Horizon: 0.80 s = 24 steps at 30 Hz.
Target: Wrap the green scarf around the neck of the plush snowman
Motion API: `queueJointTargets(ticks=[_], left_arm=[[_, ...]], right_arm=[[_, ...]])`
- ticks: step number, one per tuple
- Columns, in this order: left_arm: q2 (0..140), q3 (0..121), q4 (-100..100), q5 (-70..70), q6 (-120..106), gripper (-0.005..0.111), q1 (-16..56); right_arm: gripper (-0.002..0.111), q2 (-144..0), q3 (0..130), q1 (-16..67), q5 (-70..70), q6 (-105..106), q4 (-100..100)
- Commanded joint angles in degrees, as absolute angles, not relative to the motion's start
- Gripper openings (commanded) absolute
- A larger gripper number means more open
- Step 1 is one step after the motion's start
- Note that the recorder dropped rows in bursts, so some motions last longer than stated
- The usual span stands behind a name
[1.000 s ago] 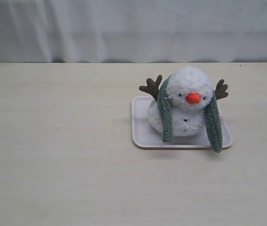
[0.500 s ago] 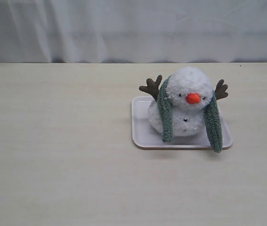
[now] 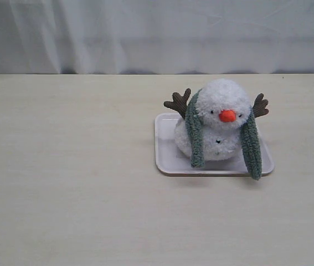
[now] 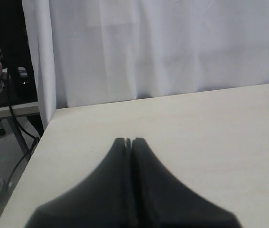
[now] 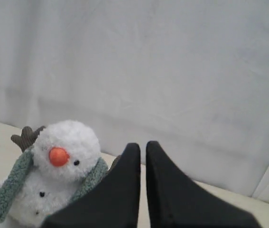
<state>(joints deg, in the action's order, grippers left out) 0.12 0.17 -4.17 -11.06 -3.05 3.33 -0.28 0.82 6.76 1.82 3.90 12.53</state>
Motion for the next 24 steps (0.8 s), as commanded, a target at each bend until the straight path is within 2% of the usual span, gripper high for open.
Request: queueJointTargets(ticks=[1, 6, 14, 24], left_arm=[[0.0, 0.0, -4.0, -10.4, -3.0, 0.0, 3.7], [0.0, 0.0, -4.1, -10.5, -3.0, 0.0, 3.7], [0.0, 0.0, -4.2, -10.4, -3.0, 0.0, 3.7], [0.0, 0.0, -4.2, -10.4, -3.0, 0.0, 3.7]], right_arm=[[0.004, 0.0, 0.0, 6.5, -2.3, 2.4, 12.3], [0.004, 0.0, 0.0, 6.5, -6.1, 0.0, 12.3], [0.004, 0.0, 0.0, 6.5, -19.6, -4.2, 11.2], [0.004, 0.0, 0.0, 5.8, -19.6, -3.5, 11.0]])
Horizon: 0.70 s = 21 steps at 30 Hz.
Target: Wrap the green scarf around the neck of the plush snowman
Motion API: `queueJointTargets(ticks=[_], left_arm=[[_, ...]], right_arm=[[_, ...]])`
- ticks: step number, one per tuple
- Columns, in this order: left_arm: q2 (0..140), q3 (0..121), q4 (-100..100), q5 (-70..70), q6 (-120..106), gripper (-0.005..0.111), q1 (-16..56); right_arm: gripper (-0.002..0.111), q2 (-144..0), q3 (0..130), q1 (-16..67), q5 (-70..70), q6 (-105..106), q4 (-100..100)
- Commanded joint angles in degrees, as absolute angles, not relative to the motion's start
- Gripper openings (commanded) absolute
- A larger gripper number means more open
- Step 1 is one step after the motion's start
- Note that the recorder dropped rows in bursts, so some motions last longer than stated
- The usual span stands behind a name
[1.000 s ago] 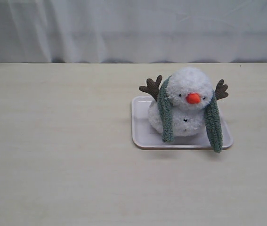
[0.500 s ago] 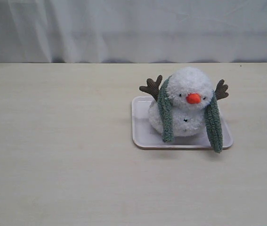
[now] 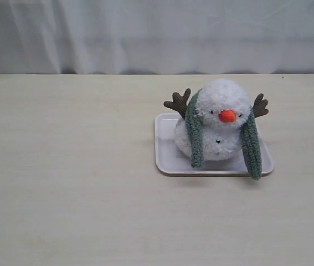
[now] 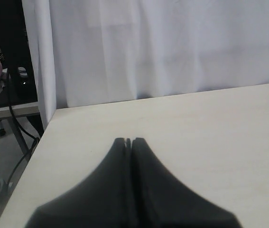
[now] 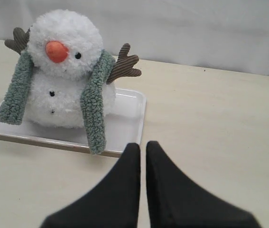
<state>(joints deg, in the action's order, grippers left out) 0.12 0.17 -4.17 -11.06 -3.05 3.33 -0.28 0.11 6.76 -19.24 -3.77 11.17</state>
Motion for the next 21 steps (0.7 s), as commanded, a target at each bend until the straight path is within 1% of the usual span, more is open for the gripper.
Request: queueJointTargets(ticks=[1, 4, 7, 21], left_arm=[[0.0, 0.0, -4.2, -10.4, -3.0, 0.0, 3.7], [0.0, 0.0, -4.2, -10.4, -3.0, 0.0, 3.7], [0.0, 0.0, -4.2, -10.4, -3.0, 0.0, 3.7], [0.0, 0.0, -3.9, -10.3, -3.0, 0.0, 3.7]], right_arm=[[0.004, 0.0, 0.0, 4.9, -19.6, -3.5, 11.0], [0.004, 0.0, 0.0, 2.0, -19.6, -3.5, 11.0], [0.004, 0.0, 0.0, 1.0, -19.6, -3.5, 11.0], [0.004, 0.0, 0.0, 0.8, -19.6, -3.5, 10.0]])
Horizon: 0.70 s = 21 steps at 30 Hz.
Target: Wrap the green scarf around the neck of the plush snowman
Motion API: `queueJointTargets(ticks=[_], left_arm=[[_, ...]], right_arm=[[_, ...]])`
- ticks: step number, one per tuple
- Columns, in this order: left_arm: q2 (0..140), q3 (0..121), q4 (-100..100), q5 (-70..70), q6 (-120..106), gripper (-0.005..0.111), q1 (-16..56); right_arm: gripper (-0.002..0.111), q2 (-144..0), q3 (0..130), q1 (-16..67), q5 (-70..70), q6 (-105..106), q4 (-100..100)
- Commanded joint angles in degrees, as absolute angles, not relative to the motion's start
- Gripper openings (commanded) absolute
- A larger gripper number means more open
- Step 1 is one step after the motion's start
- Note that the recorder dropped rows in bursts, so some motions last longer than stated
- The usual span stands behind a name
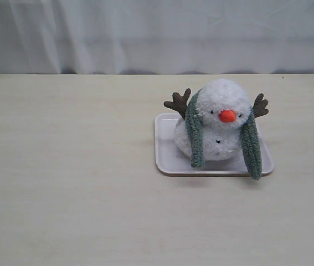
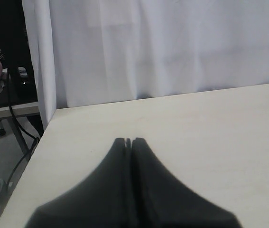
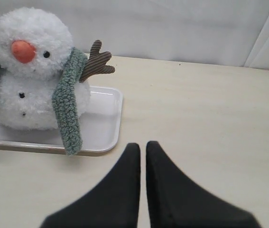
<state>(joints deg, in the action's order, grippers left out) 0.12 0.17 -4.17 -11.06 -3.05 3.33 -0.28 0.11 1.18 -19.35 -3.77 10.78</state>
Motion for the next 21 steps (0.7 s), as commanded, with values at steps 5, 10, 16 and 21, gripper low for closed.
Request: queueJointTargets(ticks=[5, 10, 16, 21], left_arm=[[0.0, 0.0, -3.9, -10.3, -3.0, 0.0, 3.7], [0.0, 0.0, -3.9, -10.3, -3.0, 0.0, 3.7], [0.0, 0.0, -3.9, -10.3, -3.0, 0.0, 3.7], [0.0, 0.0, -3.9, -10.3, -3.0, 0.0, 3.7]], right_arm=[[0.004, 0.0, 0.0, 0.8, -19.6, -3.1, 9.9], [0.004, 0.0, 0.0, 0.8, -19.6, -3.1, 9.9], [0.004, 0.0, 0.0, 0.8, -19.6, -3.1, 9.9], [0.004, 0.0, 0.0, 0.8, -19.6, -3.1, 9.9]])
